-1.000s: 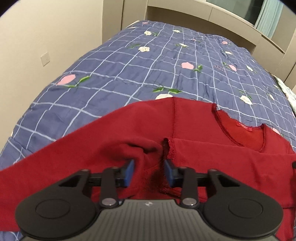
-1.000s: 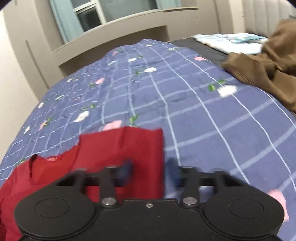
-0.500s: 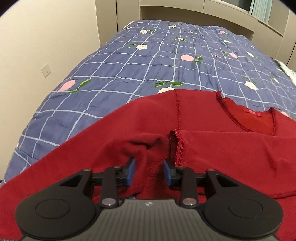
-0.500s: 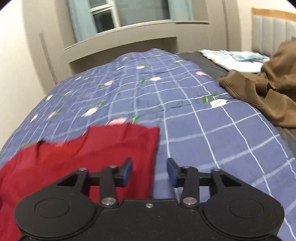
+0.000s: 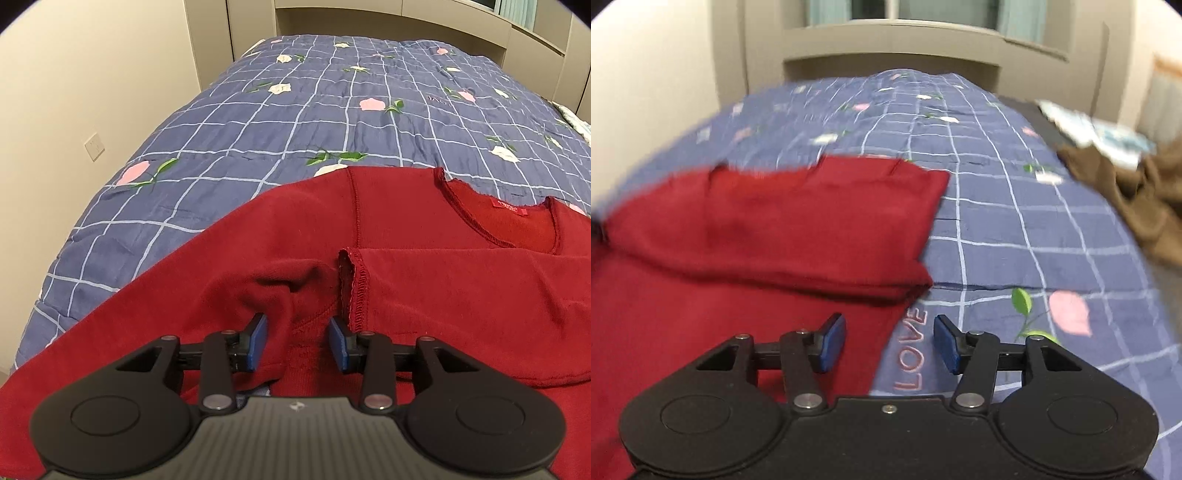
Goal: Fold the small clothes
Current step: 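Carry the cuff across the sweater body and release it with the right gripper, then move the right tool to the cuff of the other sleeve and grasp it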
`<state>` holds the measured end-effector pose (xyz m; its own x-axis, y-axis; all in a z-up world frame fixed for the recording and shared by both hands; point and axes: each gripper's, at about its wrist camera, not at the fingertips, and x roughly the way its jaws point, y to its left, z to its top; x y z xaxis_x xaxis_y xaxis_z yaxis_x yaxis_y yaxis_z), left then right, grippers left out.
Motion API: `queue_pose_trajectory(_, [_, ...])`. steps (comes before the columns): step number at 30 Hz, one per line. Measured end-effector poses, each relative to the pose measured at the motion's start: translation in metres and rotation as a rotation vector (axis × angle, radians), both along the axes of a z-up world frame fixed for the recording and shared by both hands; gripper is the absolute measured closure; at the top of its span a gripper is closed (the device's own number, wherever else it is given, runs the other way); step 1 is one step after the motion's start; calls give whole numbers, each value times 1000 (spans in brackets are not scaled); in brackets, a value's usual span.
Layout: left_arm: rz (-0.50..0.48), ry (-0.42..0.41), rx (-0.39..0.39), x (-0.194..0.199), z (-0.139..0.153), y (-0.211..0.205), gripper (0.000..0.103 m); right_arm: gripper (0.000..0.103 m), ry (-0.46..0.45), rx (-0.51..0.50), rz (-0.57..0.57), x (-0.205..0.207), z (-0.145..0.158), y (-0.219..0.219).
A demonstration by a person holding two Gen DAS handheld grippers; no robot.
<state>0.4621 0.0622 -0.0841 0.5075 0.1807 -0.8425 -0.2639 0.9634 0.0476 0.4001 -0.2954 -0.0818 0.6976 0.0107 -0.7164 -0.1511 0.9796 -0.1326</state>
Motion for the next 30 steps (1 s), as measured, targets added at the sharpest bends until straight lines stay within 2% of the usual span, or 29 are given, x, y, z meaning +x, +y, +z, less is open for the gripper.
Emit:
queue_pose_trajectory(2, [1, 2, 3, 1, -1, -1, 60, 48, -38, -28, -22, 7, -2, 3])
queue_pose_trajectory(4, [2, 3, 9, 1, -1, -2, 60, 56, -76, -41, -57, 17, -3, 2])
queue_pose_trajectory(5, [2, 3, 10, 1, -1, -2, 60, 66, -90, -42, -82, 21, -2, 0])
queue_pose_trajectory(6, [2, 4, 11, 1, -1, -2, 60, 80, -106, -27, -95, 23, -1, -3])
queue_pose_trajectory(7, [3, 5, 10, 2, -1, -2, 60, 88, -116, -22, -102, 23, 0, -5])
queue_pose_trajectory(8, [3, 5, 8, 2, -1, -1, 60, 90, -119, -32, -109, 21, 0, -5])
queue_pose_trajectory(9, [3, 6, 8, 2, -2, -1, 60, 101, -115, -51, -120, 20, -2, -5])
queue_pose_trajectory(11, [3, 11, 15, 3, -3, -1, 60, 103, -106, -90, -187, 17, -8, -11])
queue_pose_trajectory(13, [2, 12, 21, 3, -4, -1, 60, 103, -78, -15, -231, 14, -10, -30])
queue_pose_trajectory(15, [-2, 10, 24, 2, -4, -2, 60, 102, -80, 3, -214, 10, -6, -34])
queue_pose_trajectory(16, [-4, 7, 23, 2, -4, -2, 58, 99, -89, 2, -199, 7, -2, -33])
queue_pose_trajectory(18, [-2, -9, -4, -2, -1, 0, 50, 72, -102, 14, -174, 2, 5, -28])
queue_pose_trajectory(19, [5, -17, -21, -5, 2, 1, 39, 65, -106, 31, -160, -1, 9, -24])
queue_pose_trajectory(20, [20, -25, -34, -9, 5, 3, 32, 51, -116, 52, -142, -5, 13, -20])
queue_pose_trajectory(21, [33, -39, -43, -15, 9, 5, 19, 40, -124, 67, -126, -9, 18, -15])
queue_pose_trajectory(22, [38, -58, -50, -21, 14, 7, 14, 36, -129, 78, -107, -13, 21, -9])
queue_pose_trajectory(24, [41, -101, -63, -38, 25, 13, 10, 19, -129, 100, -71, -22, 27, 6])
queue_pose_trajectory(25, [48, -119, -73, -48, 31, 18, 2, 15, -126, 115, -50, -25, 29, 14])
queue_pose_trajectory(26, [62, -139, -83, -58, 37, 23, 0, 9, -121, 129, -30, -30, 31, 22])
queue_pose_trajectory(28, [83, -178, -96, -84, 46, 34, 1, 4, -111, 144, 16, -39, 35, 38])
queue_pose_trajectory(30, [92, -183, -92, -107, 51, 46, 1, 1, -104, 143, 70, -47, 40, 57])
